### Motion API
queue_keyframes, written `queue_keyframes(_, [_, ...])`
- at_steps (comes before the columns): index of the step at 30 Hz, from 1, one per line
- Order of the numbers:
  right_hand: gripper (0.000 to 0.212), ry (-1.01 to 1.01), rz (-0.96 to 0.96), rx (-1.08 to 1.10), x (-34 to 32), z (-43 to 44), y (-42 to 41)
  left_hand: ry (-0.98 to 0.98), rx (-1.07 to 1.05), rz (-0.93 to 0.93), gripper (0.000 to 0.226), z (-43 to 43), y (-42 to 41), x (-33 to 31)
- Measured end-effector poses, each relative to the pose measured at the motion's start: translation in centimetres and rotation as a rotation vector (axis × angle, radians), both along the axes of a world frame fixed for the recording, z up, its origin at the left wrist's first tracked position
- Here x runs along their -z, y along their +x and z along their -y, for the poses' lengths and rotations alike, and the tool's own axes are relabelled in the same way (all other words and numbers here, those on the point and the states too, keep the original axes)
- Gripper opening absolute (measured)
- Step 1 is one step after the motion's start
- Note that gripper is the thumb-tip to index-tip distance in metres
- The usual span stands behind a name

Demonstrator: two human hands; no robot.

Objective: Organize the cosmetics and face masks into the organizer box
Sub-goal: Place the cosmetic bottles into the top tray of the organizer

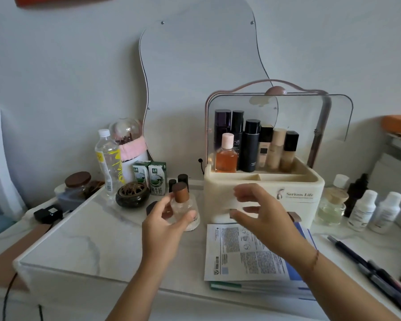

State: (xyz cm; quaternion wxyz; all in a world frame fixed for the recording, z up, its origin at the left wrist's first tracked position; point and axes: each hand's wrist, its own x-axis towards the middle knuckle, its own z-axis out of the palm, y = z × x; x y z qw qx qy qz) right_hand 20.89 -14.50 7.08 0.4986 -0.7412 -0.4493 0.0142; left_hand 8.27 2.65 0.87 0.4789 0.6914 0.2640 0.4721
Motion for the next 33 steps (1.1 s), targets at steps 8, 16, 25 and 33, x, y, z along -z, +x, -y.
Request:
queue_keyframes(8, [0.061,0.003,0.033,-0.277,-4.7,-0.7,1.0,0.183,0.269,0.084,0.061,3.8,2.4,-8.6])
queue_keyframes(16, [0.044,0.131,0.063,-0.124,-6.8,-0.8,5.1,0.243,0.379,0.068,0.059,4.4,6.1,-9.6])
queue_keyframes(25, [0.047,-0.070,0.082,0.291,-5.3,-4.5,11.0,0.487,0.250,-0.127,0.041,2.5,6.5,-3.8])
queue_keyframes(33, [0.052,-0.300,0.102,0.312,-4.7,-6.0,11.8,0.485,0.263,-0.068,0.038,2.4,6.9,-3.1])
